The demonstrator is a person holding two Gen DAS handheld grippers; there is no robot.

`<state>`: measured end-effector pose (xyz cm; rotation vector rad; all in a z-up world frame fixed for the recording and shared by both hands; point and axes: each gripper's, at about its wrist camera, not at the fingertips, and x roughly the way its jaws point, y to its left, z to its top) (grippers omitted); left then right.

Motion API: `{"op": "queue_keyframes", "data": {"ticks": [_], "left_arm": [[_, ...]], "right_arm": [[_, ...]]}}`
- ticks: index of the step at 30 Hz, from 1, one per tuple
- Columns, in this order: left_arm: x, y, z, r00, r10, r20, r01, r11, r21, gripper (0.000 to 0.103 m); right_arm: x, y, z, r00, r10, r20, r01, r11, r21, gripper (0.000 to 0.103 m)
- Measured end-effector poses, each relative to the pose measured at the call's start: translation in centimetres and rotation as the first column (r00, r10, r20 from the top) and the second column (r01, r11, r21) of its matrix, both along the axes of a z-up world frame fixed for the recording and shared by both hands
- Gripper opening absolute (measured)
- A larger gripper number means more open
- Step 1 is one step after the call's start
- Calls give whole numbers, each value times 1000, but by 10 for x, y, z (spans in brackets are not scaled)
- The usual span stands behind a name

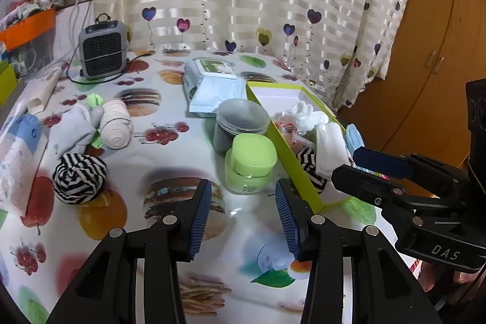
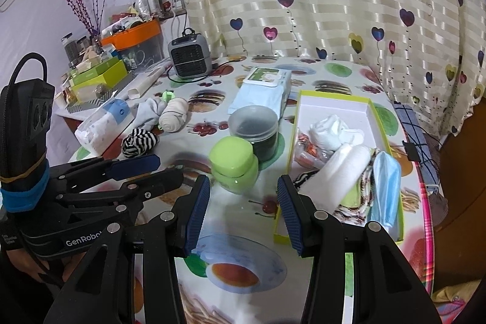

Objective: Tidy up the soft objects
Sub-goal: 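Withdraw both grippers from the box back over the table, then move the left gripper down onto the black-and-white striped cloth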

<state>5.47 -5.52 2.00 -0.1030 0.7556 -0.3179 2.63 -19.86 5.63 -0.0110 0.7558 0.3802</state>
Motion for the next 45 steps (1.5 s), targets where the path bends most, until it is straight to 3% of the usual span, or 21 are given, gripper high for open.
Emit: {"op": "queue_keyframes", "data": {"ticks": [13,29,38,45], "left_arm": [[-3,13,-5,1000,30,4,-30,1000,-1,42],[1,64,-20,991,129,-30,-129,992,-7,42],[10,111,-23,968,246,-42,-248,968,-49,42],[19,142,-29,941,336,-37,-338,941,-29,45]], "right_arm": [[4,19,-1,999,43,-4,-43,999,4,47],[18,64,-7,992,125,-22,-125,992,-1,47],[30,90,-9,987,158,-31,-159,987,-12,47],[43,109,-15,982,184,-44,-185,983,-15,47]]}}
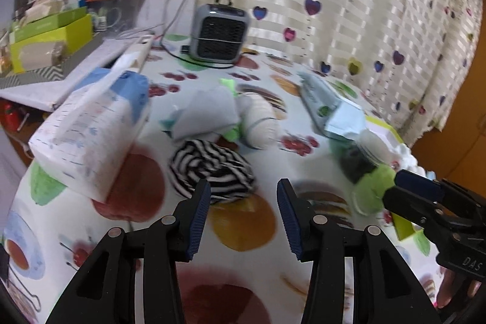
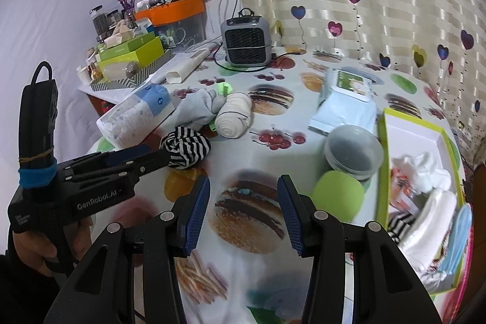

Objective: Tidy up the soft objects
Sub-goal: 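Move the left gripper down onto the black-and-white striped cloth, then close the left gripper on the striped cloth while the right gripper grasps the white rolled bandage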

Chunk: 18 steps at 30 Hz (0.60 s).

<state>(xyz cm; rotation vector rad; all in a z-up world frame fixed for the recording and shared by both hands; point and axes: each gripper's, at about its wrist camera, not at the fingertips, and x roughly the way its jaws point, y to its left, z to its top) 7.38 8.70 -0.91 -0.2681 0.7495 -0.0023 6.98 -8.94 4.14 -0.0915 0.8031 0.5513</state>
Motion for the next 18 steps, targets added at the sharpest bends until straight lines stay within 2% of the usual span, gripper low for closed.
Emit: {"op": "queue_keyframes", "data": {"ticks": [10,11,12,13,18], "left_arm": [[26,17,-17,999,29,-45,-28,1000,13,47],[28,17,-18,998,27,-48,-26,1000,11,50],[31,17,-20,998,23,-50,-23,1000,7,59],[32,17,-21,999,22,-50,-22,1000,4,61],[42,20,-28,998,29,-64,-30,999,-10,61]], "right_arm": [[23,20,-7,1000,26,-15,-26,1000,-4,47],[25,22,-8,1000,26,-17,-26,1000,-3,47],[28,24,-9,1000,25,-19,-25,1000,-3,47],[31,25,-10,999,24,-21,-24,1000,-1,47],[50,34,-17,999,22,-39,-21,1000,9,47]]}}
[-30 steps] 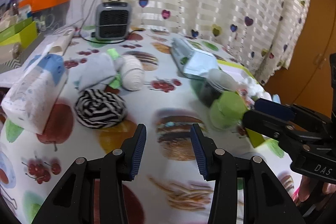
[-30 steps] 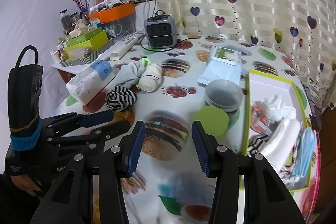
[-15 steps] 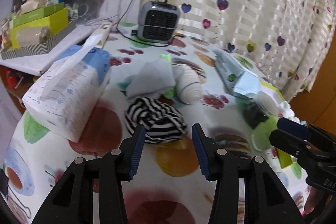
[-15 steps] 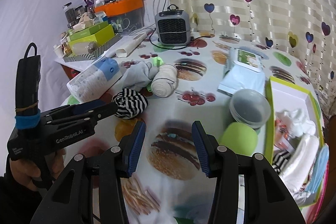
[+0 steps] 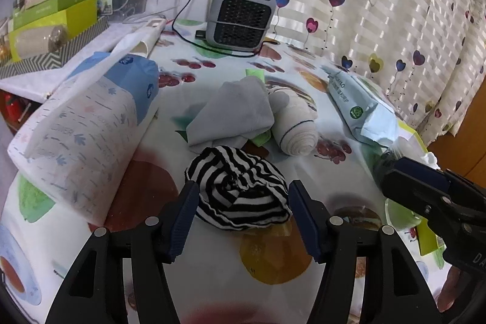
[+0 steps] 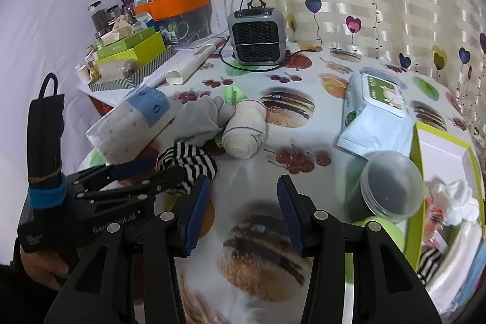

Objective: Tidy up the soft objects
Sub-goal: 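Close the left gripper on the striped cloth while the right gripper grasps the white rolled bandage, then lift the striped cloth with the left gripper while the right gripper lifts the bandage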

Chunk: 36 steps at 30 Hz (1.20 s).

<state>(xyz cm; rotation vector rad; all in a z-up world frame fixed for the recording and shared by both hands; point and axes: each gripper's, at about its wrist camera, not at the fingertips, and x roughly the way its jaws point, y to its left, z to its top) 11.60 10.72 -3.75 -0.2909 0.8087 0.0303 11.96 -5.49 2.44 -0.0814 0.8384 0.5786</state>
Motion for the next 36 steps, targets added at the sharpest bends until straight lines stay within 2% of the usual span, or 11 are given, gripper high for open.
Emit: {"op": "queue_keyframes", "data": {"ticks": [6,13,20,26,30,32,36], "left_arm": [[11,0,-13,999,-12,-40,11,1000,-10,61],[13,0,-16,1000,-4,-18,5,1000,15,59],[11,3,-16,1000,11,-22,-10,999,31,38],[11,5,-17,1000,0,-22,1,1000,26,29],[12,2,-17,1000,-15,-25,15,999,28,18],[11,2,-17,1000,-19,-24,20,999,29,17],[8,2,-16,999,-24,-21,24,1000,19,15]], "right_arm": [[24,15,-9,1000,4,-25,-4,1000,9,47],[52,33,-22,998,6,-70,-5,1000,7,48],[74,47,-35,994,-13,-107,14,1000,1,48],[85,53,-42,991,-49,-124,45,998,-34,48],[94,49,-49,982,-75,-172,73,997,-15,47],[92,49,-49,983,-76,-165,75,997,-15,43],[84,45,-42,987,-78,-139,77,997,-19,42]]}}
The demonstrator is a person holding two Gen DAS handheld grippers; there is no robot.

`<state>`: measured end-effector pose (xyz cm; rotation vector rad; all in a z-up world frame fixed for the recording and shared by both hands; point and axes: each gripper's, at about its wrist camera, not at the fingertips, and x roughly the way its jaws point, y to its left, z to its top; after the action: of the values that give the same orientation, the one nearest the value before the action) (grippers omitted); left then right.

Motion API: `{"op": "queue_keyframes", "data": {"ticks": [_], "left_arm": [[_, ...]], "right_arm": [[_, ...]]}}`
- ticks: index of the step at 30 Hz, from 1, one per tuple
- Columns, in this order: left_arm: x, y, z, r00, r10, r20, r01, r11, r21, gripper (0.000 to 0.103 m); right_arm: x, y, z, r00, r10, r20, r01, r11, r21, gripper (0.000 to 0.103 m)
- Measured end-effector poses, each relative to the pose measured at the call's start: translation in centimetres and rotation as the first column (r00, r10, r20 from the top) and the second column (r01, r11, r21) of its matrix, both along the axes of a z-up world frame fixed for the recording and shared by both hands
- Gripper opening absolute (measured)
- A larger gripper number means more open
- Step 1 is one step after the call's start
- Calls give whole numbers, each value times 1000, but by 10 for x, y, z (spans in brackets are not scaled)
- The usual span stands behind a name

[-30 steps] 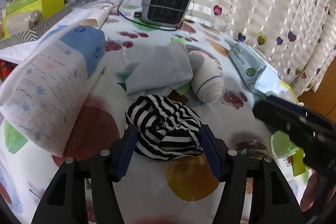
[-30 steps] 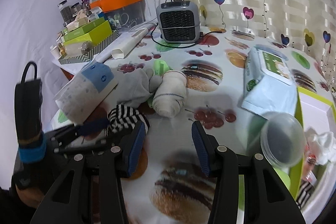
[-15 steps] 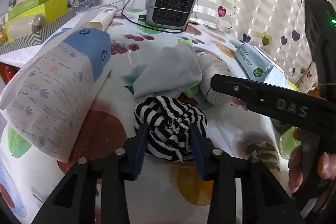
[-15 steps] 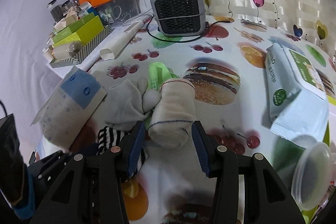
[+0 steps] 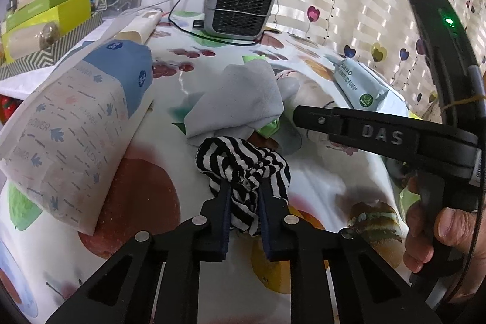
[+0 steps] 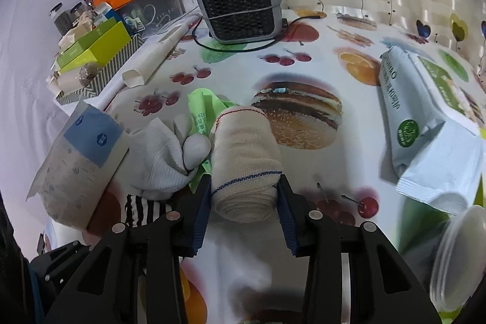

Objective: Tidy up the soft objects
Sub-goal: 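Lift the striped cloth with the left gripper while the right gripper lifts the bandage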

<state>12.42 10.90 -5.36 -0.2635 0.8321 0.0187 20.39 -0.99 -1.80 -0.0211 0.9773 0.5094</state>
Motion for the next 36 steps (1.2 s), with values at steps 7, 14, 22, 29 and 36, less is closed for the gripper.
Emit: {"op": "queue_keyframes", "data": {"ticks": [7,14,22,29,36], "left_arm": [[-13,1,8,1000,0,14,0,1000,-10,14],[-32,-3,29,998,2,61,-1,1000,-10,14],[-54,-12,55,994,-5,113,5,1000,0,14],[-69,-25,73,990,-29,139,28,1000,14,14],[-76,-40,90,984,-58,167,54,998,28,14]], "right_arm": [[-27,-16,20,999,-3,46,2,1000,26,42],[-58,-25,42,996,18,90,-24,998,61,42],[-92,-40,65,990,20,141,-33,995,90,42],[-116,-58,82,983,-2,185,-18,994,104,42],[-134,-81,95,975,-36,218,11,993,117,42]]}}
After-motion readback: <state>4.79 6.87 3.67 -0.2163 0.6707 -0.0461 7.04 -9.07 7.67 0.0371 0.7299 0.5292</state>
